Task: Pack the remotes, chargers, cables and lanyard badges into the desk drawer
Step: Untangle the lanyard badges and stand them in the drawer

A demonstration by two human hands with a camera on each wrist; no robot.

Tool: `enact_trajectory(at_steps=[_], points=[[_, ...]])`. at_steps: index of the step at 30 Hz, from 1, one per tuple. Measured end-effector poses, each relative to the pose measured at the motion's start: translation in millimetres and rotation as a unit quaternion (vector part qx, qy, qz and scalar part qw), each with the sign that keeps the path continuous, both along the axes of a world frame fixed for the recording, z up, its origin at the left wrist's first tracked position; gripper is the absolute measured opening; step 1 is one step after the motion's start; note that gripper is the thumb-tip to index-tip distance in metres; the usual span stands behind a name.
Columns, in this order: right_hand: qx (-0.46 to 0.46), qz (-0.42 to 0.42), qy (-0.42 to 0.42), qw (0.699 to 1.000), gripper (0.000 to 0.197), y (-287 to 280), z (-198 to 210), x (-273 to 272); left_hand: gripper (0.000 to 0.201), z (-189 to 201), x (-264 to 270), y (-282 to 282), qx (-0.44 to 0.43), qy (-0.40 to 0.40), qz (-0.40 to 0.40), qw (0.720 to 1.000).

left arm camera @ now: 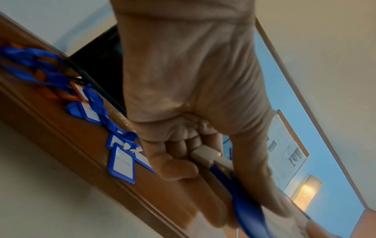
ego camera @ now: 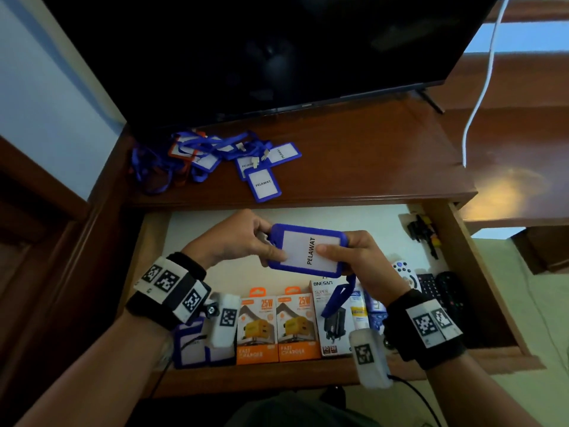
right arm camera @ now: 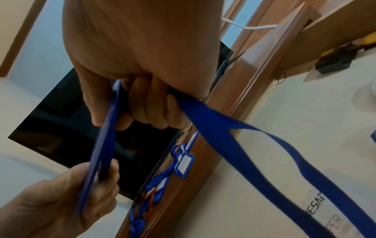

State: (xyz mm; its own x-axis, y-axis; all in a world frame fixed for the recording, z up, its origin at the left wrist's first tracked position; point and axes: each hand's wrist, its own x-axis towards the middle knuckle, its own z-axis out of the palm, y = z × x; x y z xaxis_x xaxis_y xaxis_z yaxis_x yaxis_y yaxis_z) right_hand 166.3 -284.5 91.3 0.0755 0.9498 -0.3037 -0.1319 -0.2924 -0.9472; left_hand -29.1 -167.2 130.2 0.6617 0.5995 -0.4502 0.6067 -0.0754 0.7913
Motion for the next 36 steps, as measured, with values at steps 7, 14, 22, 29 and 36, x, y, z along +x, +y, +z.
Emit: enact_trajectory(at_steps=[7,14,22,29,36], points=[[-0.018,0.03,-0.019,0.999,0.008,2,-3,-11,0.006,-11,-11,-18,0.01,0.013,0.074,0.997],[-0.012,0.051,-0.024,0.998,0.024,5,-3,-20,0.01,-15,-26,-29,-0.01,-0.043,0.123,0.991],[0.052,0.04,-0.149,0.987,0.027,4,-3,-22,0.008,-29,-25,-25,0.069,-0.114,0.353,0.926],[0.089,0.131,-0.23,0.96,0.011,4,12,-29,0.022,-42,-7,-33,0.238,0.025,0.232,0.943],[0.12,0.073,-0.322,0.936,0.02,18,18,-7,0.022,-30,2,-36,0.16,0.089,-0.041,0.982]])
